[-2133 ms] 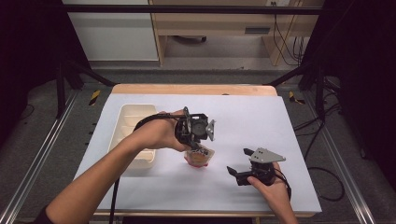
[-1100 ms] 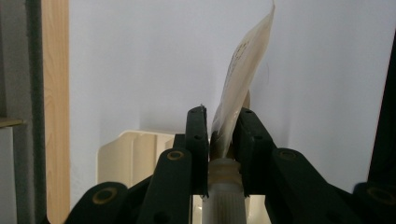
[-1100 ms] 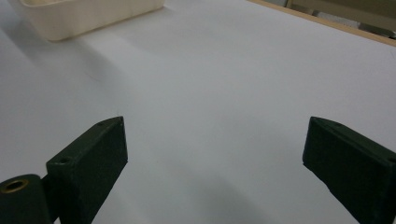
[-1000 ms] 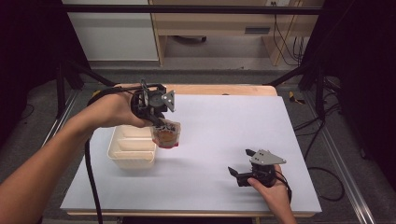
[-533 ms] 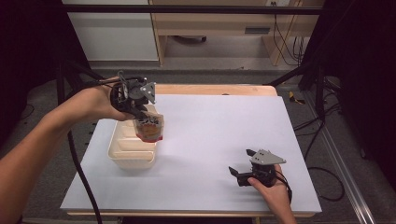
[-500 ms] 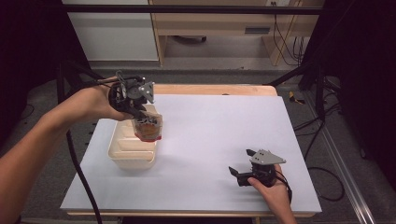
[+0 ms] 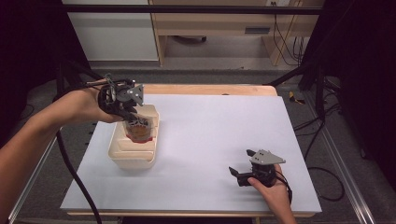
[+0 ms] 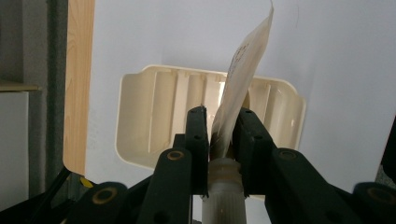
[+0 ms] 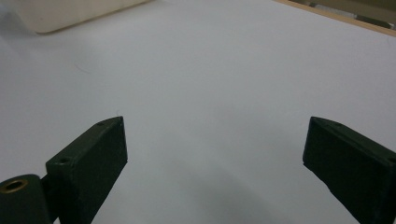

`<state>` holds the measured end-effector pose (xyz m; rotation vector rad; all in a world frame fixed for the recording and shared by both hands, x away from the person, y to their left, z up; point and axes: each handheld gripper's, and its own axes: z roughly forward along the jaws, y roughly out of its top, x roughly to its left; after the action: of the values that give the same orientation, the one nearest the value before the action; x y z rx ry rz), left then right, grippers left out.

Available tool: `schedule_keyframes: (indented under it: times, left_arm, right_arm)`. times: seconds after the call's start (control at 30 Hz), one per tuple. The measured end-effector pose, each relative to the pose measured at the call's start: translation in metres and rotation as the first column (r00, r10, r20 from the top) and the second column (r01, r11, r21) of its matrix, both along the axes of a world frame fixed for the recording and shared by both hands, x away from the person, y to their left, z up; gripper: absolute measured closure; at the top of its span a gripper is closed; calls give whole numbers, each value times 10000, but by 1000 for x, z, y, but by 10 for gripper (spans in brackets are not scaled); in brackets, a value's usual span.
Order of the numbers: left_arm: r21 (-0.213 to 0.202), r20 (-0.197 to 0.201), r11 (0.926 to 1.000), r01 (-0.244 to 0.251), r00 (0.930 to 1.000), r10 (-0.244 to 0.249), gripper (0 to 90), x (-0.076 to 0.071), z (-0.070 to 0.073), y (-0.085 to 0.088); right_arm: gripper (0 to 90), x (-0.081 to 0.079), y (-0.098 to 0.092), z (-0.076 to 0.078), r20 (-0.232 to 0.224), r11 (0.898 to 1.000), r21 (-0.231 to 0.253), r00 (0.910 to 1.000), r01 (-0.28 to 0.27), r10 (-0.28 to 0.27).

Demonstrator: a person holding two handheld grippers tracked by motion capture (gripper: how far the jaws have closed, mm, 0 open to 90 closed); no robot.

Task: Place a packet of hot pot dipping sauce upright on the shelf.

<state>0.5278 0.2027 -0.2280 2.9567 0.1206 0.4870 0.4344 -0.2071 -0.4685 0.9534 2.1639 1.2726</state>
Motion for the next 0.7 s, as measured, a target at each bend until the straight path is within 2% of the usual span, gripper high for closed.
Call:
schedule_keyframes:
  times: [0.27, 0.7]
  left_arm:
    - [57, -74, 10000, 57, 10000, -56, 763, 0, -7, 1]
    - [53, -182, 9998, -174, 9997, 175, 763, 0, -15, 11]
  right_arm:
    - [70, 0, -1, 0, -18, 10000, 4, 10000, -3, 3]
    - [70, 0, 0, -1, -62, 10000, -8, 10000, 12, -12]
